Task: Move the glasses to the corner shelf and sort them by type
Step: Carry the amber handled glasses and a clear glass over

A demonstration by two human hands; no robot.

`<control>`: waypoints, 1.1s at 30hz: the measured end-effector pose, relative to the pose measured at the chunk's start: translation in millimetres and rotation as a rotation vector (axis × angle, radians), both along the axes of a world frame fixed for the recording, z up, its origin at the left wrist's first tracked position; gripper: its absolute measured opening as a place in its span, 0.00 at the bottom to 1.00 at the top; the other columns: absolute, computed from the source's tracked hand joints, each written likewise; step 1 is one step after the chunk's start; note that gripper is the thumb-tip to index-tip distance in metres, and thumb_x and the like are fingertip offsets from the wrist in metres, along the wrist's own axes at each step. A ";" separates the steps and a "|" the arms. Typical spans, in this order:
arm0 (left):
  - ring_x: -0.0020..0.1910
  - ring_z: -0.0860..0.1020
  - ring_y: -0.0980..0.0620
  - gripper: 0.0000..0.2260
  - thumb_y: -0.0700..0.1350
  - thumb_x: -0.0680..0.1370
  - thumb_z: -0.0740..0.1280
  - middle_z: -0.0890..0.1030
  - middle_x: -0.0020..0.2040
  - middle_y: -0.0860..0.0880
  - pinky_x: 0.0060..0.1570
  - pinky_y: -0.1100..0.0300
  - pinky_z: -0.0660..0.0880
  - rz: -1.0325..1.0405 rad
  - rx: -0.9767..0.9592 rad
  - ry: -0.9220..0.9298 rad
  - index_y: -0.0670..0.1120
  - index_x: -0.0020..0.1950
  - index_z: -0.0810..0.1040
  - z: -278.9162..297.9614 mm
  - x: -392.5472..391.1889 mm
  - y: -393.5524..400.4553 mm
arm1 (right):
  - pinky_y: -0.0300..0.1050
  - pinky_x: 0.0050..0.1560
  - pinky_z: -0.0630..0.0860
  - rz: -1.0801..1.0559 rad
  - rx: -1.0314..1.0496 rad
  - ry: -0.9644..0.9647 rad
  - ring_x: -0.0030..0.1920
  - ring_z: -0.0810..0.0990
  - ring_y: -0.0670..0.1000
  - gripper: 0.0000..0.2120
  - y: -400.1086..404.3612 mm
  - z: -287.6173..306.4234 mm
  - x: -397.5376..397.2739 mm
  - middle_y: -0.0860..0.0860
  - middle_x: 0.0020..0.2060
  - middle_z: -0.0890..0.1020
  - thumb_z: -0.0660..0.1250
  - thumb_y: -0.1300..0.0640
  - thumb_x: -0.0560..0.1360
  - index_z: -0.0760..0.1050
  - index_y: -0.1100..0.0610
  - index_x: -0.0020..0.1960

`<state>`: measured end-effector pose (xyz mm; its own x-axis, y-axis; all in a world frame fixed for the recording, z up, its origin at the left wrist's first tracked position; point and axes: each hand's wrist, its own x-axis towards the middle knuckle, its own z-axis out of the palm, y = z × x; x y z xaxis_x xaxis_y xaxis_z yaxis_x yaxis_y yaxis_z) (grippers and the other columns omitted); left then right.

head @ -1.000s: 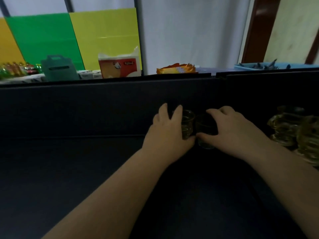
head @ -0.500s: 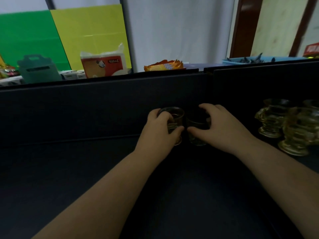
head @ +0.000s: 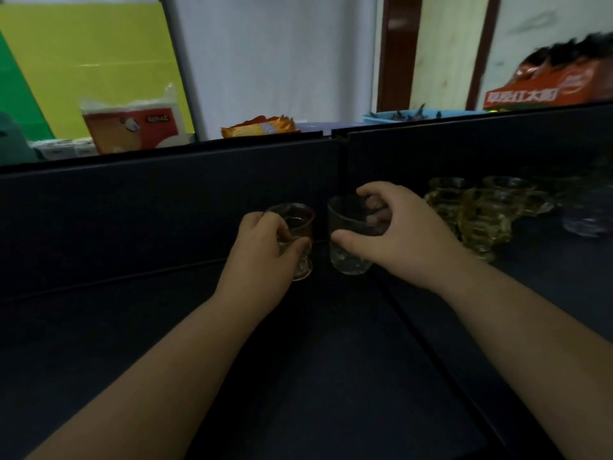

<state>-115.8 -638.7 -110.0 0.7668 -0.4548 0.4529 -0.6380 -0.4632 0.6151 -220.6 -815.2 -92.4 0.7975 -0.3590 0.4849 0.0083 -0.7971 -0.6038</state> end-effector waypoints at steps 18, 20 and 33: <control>0.54 0.68 0.72 0.07 0.55 0.74 0.70 0.70 0.56 0.63 0.43 0.77 0.69 -0.324 -0.039 -0.063 0.57 0.44 0.74 14.2 -155.8 -110.4 | 0.41 0.53 0.76 -0.259 -0.086 0.015 0.53 0.75 0.38 0.43 -110.8 -4.7 -207.9 0.36 0.56 0.70 0.71 0.30 0.62 0.68 0.45 0.72; 0.53 0.69 0.70 0.07 0.55 0.74 0.70 0.70 0.56 0.63 0.43 0.74 0.68 -0.318 -0.024 -0.061 0.56 0.44 0.74 10.3 -173.4 -138.0 | 0.42 0.53 0.77 -0.263 -0.081 0.022 0.52 0.75 0.37 0.42 -132.9 -6.4 -229.3 0.36 0.55 0.70 0.71 0.30 0.61 0.69 0.46 0.71; 0.47 0.74 0.61 0.07 0.55 0.75 0.70 0.69 0.57 0.59 0.41 0.67 0.70 -0.129 0.038 0.054 0.57 0.47 0.73 -1.6 -231.4 -285.6 | 0.35 0.49 0.72 -0.149 -0.099 0.132 0.51 0.73 0.35 0.43 -248.2 -4.6 -318.5 0.34 0.54 0.68 0.69 0.27 0.61 0.69 0.47 0.71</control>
